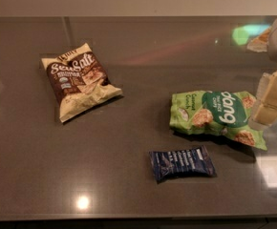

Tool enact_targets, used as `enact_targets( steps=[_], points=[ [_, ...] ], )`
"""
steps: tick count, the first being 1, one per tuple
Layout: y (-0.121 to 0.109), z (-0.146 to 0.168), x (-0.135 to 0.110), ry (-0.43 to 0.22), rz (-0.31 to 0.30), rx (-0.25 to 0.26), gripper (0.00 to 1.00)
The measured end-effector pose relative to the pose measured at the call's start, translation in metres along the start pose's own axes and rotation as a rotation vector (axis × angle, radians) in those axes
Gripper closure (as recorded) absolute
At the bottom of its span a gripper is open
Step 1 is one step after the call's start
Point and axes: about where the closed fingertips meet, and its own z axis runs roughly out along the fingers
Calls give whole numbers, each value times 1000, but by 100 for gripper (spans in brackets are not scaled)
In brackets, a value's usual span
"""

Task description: Move green rice chip bag near brown chip bag

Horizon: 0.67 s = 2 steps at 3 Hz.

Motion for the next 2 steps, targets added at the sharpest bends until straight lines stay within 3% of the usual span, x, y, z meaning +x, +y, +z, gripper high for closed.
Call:
enact_targets(
  steps=[2],
  points=[
    [0, 0, 0, 0, 0, 0, 0]
  ],
)
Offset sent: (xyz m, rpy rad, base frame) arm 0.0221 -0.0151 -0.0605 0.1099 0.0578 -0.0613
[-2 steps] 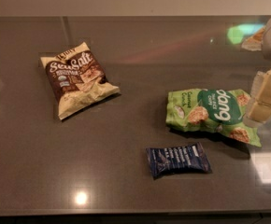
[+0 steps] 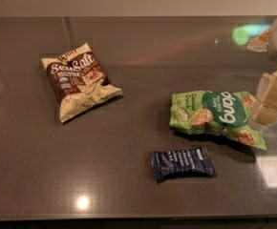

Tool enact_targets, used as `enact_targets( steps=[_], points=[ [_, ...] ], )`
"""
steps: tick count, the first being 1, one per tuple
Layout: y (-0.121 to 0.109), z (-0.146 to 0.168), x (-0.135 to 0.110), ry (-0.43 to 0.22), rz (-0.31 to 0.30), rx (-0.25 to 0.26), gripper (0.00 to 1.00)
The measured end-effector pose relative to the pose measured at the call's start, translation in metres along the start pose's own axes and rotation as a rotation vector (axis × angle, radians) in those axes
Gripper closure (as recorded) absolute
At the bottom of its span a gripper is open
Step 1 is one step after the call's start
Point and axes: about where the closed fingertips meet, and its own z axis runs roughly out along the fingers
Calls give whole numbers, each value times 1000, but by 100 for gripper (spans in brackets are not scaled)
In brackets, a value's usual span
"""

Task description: Move green rice chip bag near brown chip bag

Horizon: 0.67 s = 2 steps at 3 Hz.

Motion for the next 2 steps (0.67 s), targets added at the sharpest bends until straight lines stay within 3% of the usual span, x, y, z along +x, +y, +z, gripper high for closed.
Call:
enact_targets(
  steps=[2],
  points=[
    [-6, 40, 13, -44, 55, -39, 0]
  ],
)
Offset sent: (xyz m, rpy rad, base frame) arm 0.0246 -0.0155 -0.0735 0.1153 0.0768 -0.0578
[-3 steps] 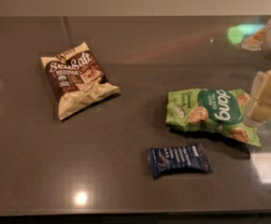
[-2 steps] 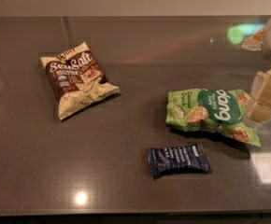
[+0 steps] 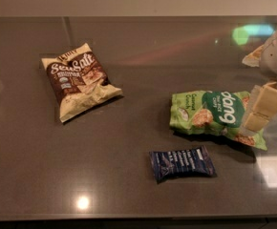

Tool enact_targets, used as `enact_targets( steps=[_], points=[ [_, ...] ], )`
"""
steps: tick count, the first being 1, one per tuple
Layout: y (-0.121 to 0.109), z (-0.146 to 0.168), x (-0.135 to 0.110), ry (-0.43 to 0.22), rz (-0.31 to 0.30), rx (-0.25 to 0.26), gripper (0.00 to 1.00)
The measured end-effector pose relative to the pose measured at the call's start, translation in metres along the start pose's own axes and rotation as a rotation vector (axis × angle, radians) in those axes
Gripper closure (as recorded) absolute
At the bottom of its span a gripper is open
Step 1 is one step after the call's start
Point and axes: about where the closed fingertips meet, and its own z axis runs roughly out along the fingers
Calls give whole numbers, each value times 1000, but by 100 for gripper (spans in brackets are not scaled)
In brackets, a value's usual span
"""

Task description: Move green rice chip bag near brown chip bag

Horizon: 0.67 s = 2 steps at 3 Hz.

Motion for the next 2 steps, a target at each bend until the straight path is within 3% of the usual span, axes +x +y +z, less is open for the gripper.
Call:
enact_targets(
  steps=[2],
  points=[
    [-10, 54, 9, -15, 24, -28, 0]
  ],
)
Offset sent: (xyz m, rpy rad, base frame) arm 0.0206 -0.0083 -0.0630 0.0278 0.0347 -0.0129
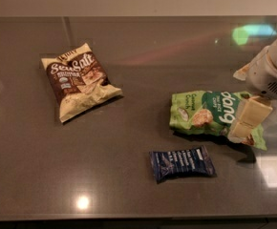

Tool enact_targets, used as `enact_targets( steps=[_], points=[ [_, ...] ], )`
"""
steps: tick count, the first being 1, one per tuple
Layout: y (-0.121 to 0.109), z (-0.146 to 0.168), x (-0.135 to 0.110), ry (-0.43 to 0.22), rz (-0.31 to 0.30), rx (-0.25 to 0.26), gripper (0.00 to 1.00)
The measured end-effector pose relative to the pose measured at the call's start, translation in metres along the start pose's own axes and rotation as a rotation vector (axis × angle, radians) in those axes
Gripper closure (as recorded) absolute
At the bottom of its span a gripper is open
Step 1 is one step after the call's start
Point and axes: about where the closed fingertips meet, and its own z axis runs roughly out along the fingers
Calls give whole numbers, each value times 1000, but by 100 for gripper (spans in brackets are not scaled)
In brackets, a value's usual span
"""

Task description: Move green rice chip bag near brown chip bag

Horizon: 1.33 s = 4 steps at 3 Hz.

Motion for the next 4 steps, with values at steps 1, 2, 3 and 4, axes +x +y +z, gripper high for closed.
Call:
enact_targets(
  steps=[1, 2, 3, 4],
  points=[
    [-2, 10, -4, 2, 9, -4, 0],
    [-1, 18, -6, 5, 18, -15, 16],
    [-1, 22, -7, 9, 29, -26, 40],
    [-6, 21, -6, 23, 54, -31, 63]
  ],
)
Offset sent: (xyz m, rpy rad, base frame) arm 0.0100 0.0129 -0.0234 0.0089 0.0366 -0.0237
